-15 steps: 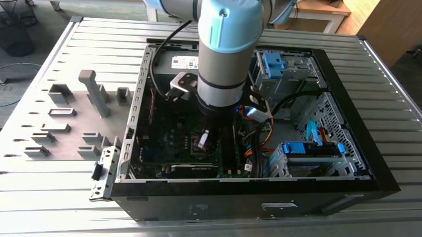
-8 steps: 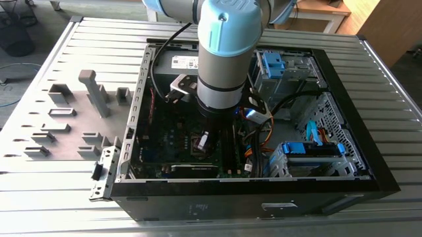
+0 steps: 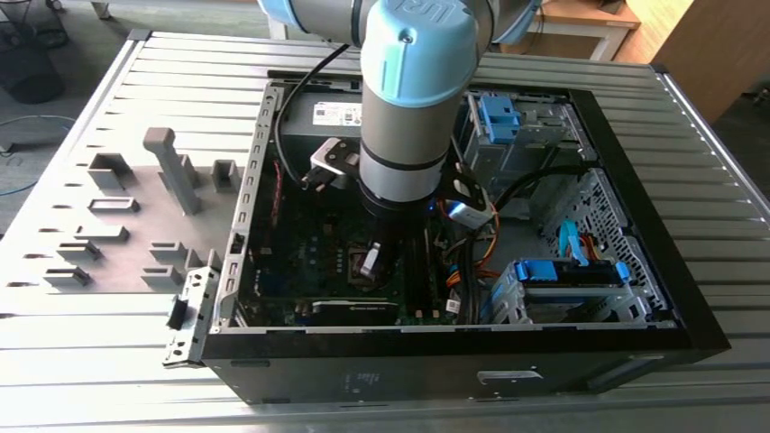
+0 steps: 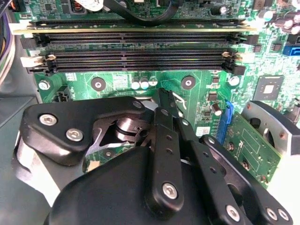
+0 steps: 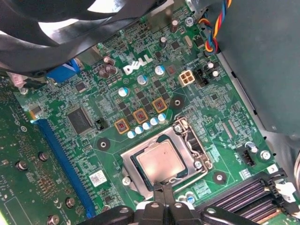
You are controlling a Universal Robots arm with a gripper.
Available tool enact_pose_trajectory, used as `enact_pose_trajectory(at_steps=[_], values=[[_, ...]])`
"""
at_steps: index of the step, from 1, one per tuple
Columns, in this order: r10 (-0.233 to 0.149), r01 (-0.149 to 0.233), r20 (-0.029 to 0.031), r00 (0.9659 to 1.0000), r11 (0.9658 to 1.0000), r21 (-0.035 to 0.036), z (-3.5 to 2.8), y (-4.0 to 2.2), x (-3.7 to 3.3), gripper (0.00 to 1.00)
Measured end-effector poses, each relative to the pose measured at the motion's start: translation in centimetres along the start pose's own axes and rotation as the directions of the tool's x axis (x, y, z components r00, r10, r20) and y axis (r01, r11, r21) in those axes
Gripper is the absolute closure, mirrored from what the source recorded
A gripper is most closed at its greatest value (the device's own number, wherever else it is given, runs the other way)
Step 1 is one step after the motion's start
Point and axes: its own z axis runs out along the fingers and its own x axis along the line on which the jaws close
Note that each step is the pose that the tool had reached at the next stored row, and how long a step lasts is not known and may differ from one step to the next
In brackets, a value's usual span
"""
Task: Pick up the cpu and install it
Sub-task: 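Install the first cpu locking lever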
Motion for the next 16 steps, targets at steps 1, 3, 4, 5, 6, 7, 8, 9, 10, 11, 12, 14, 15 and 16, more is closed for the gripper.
enact_pose_trajectory(at_steps=[1, 3, 4, 5, 6, 7, 8, 9, 10, 11, 12, 14, 15, 16], values=[[0.0, 0.0, -0.0002, 1.0, 1.0, 0.0001, 0.0, -0.02, 0.04, 0.89], [0.0, 0.0, -0.0001, 1.0, 1.0, 0.0001, 0.0, -0.04, 0.08, 0.89], [0.0, 0.0, -0.0001, 1.0, 1.0, 0.0001, 0.01, -0.06, 0.11, 0.89], [0.0, 0.0, -0.0001, 1.0, 1.0, 0.0001, 0.02, -0.09, 0.14, 0.89], [0.0, 0.0, -0.0001, 1.0, 1.0, 0.0001, 0.03, -0.11, 0.18, 0.89], [0.0, 0.0, -0.0003, 1.0, 1.0, 0.0001, 0.03, -0.12, 0.21, 0.89], [0.0, 0.0, -0.0002, 1.0, 1.0, 0.0001, 0.03, -0.12, 0.21, 0.89], [0.0, 0.0, -0.0002, 1.0, 1.0, 0.0001, 0.03, -0.13, 0.21, 0.89], [0.0, 0.0, -0.0001, 1.0, 1.0, 0.0001, 0.03, -0.13, 0.22, 0.89], [0.0, 0.0, -0.0001, 1.0, 1.0, 0.0001, 0.04, -0.14, 0.23, 0.89], [0.0, 0.0, -0.0001, 1.0, 1.0, 0.0001, 0.03, -0.14, 0.23, 0.89], [0.0, 0.0, 0.0019, 1.0, 1.0, -0.0028, 0.03, -0.16, 0.25, 0.89], [0.0, 0.0, 0.0061, 1.0, 1.0, -0.0066, 0.03, -0.16, 0.26, 0.89], [0.0, 0.0, 0.0106, 0.9999, 0.9999, -0.0117, 0.03, -0.16, 0.27, 0.89]])
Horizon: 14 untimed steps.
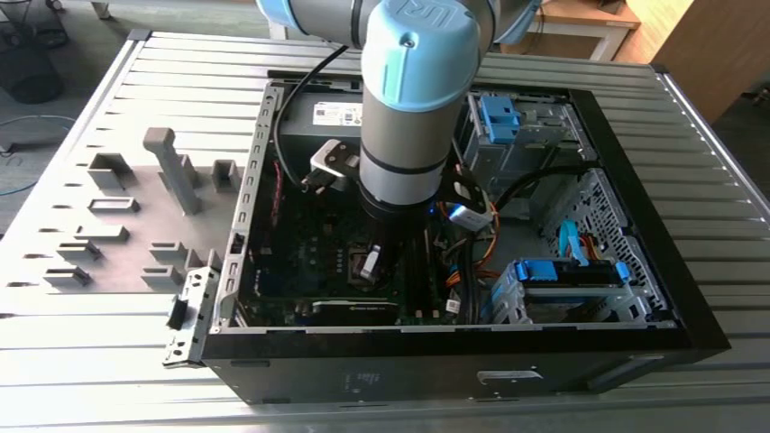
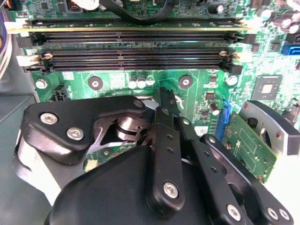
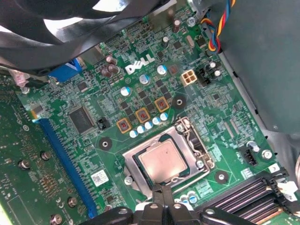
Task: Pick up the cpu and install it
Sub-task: 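Install the first cpu locking lever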
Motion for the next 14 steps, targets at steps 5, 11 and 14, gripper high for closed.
enact_pose_trajectory(at_steps=[5, 11, 14], values=[[0.0, 0.0, 0.0022, 1.0, 1.0, -0.0018, 0.02, 0.01, -0.01, 0.89], [0.0, 0.0, 0.0036, 1.0, 1.0, -0.006, 0.02, -0.1, -0.01, 0.89], [0.0, 0.0, 0.0039, 1.0, 0.9999, -0.0129, 0.03, -0.29, -0.08, 0.89]])
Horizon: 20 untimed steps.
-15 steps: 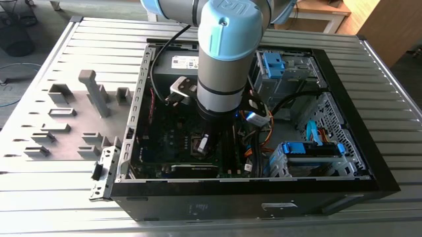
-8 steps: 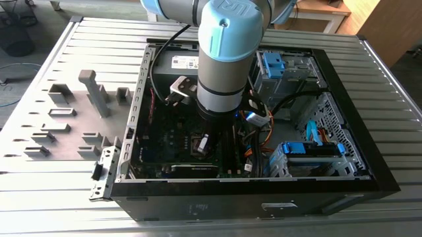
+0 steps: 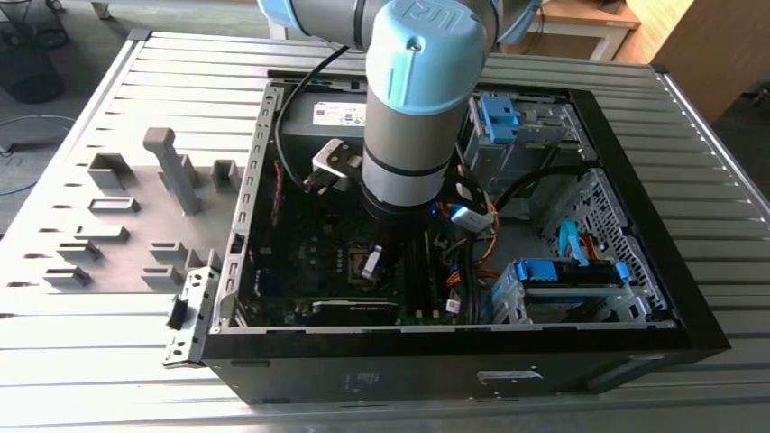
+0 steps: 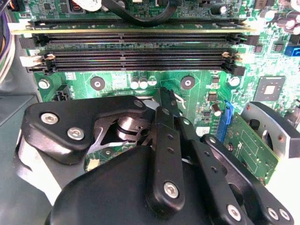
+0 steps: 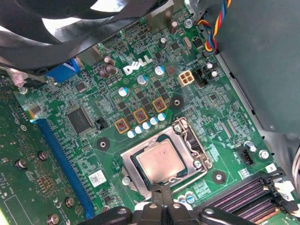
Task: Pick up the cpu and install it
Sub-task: 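Install the first cpu locking lever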
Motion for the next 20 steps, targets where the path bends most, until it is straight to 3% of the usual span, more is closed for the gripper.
enact_pose_trajectory(at_steps=[11, 14, 20], values=[[0.0, 0.0, 0.0062, 1.0, 1.0, -0.008, 0.07, -0.37, 0.04, 0.89], [0.0, 0.0, 0.0119, 0.9999, 0.9999, -0.0117, 0.12, -0.41, 0.09, 0.89], [0.0, 0.001, 0.0272, 0.9996, 0.9996, -0.0267, 0.19, -0.56, 0.11, 0.89]])
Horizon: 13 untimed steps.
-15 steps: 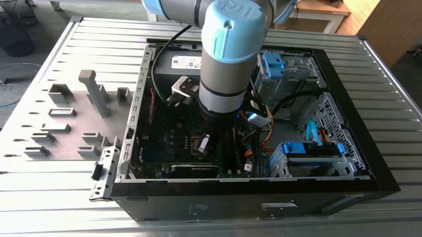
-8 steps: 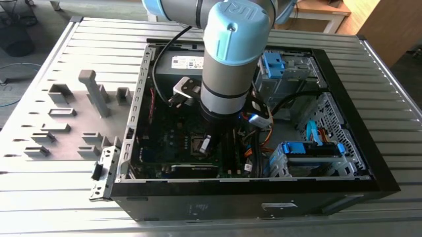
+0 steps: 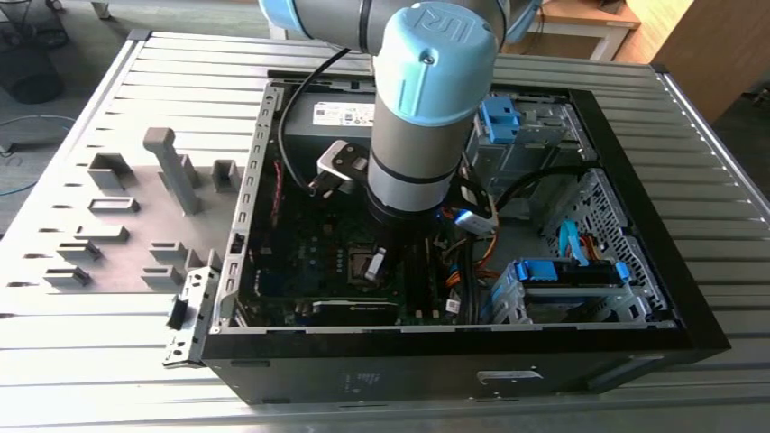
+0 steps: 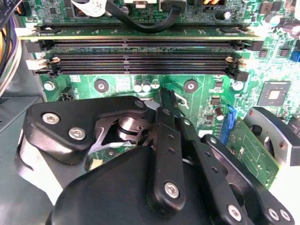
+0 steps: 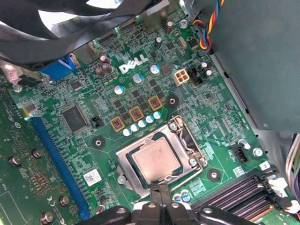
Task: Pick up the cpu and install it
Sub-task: 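Install the first cpu locking lever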
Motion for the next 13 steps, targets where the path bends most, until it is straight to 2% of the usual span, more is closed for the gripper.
enact_pose_trajectory(at_steps=[5, 13], values=[[0.0, 0.0, 0.0007, 1.0, 1.0, -0.0029, 0.01, -0.04, -0.03, 0.89], [0.0, 0.0, 0.0005, 1.0, 1.0, -0.0031, 0.01, -0.19, 0.11, 0.89]])
